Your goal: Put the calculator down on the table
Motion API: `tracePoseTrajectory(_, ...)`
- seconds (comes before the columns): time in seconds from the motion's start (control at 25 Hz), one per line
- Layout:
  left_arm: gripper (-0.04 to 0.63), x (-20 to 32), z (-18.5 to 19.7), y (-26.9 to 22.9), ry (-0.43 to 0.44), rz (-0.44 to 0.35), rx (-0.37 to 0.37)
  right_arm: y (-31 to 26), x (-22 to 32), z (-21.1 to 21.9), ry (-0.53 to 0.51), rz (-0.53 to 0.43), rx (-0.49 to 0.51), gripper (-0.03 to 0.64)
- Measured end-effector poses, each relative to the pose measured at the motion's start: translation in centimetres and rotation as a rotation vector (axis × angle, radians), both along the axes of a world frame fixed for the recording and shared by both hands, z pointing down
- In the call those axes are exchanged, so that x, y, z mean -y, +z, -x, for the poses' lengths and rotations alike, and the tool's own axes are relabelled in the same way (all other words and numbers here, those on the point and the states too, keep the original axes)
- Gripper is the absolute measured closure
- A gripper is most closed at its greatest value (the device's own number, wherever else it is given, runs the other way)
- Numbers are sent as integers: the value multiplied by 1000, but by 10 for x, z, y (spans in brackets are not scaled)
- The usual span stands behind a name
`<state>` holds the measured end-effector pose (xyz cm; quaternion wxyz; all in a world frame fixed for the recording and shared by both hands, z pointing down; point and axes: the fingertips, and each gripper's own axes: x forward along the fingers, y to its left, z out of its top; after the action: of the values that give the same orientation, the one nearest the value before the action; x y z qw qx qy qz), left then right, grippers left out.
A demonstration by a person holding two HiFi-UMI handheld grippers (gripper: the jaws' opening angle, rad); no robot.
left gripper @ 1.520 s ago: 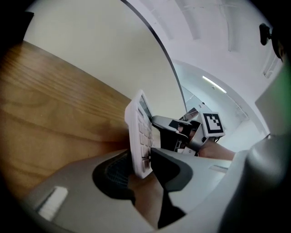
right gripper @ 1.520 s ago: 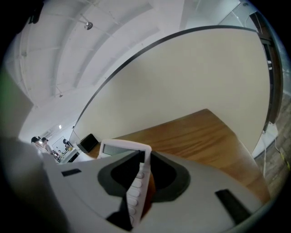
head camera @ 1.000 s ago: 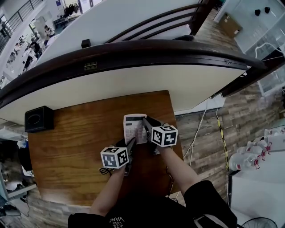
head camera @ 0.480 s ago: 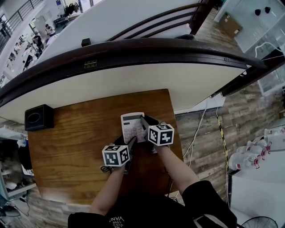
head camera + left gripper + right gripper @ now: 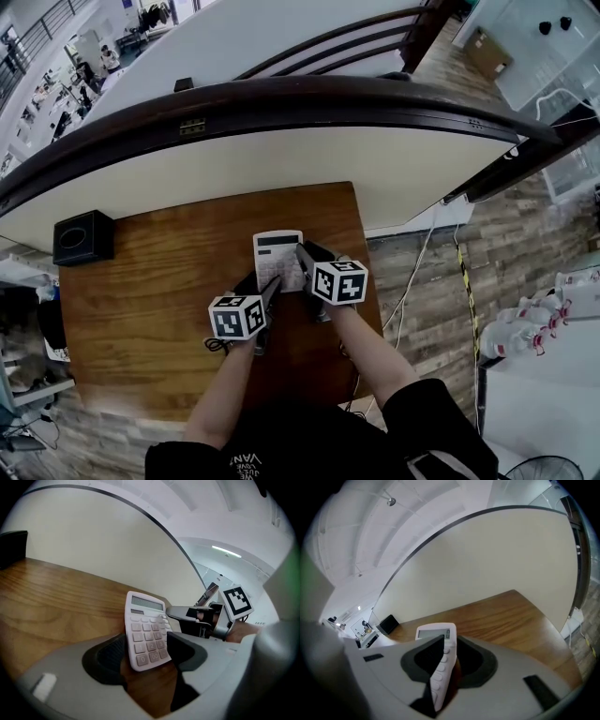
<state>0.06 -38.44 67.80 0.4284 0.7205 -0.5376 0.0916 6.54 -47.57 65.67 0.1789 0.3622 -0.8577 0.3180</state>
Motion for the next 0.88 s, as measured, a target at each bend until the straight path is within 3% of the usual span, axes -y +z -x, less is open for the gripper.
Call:
tracePoseTrajectory(0.32,328,-20,13,-12,-40,-52,18,-25,-26,-17,3,-41,10,552)
tracePoseTrajectory(0.52,333,-43,28,-42,-70,-140,-6,-43,-58,-21,-5,-85,2,552)
tracePoseTrajectory(0.76,519,-90,41,-80,-76,-251,19,-61,-115,-24,-25,-115,22,557)
tracePoseTrajectory(0.88,567,-120,40,-98,-73,-292,40,-67,-152,-28,-44,-121,20,566)
